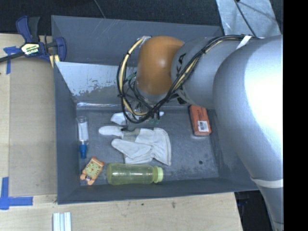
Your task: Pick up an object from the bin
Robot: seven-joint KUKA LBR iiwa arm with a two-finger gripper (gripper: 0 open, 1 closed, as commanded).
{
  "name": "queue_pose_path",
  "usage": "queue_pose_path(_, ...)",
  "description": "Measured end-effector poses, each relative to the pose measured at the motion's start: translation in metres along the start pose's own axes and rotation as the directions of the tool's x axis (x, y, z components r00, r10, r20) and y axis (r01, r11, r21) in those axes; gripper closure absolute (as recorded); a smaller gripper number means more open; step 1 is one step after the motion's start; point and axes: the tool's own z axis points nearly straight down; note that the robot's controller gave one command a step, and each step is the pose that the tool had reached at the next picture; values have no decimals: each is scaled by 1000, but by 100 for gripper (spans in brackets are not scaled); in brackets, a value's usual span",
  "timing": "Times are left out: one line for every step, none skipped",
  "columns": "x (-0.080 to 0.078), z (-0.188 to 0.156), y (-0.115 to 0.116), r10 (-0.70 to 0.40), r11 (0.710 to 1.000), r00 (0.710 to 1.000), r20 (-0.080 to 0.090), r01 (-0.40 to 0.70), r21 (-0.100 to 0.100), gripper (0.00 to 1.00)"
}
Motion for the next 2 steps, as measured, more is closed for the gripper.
queue_pose_path(0,-2,0,0,1000,1000,0,0,0,100)
queue_pose_path(2,-12,0,0,1000,1000,-8,0,2,100)
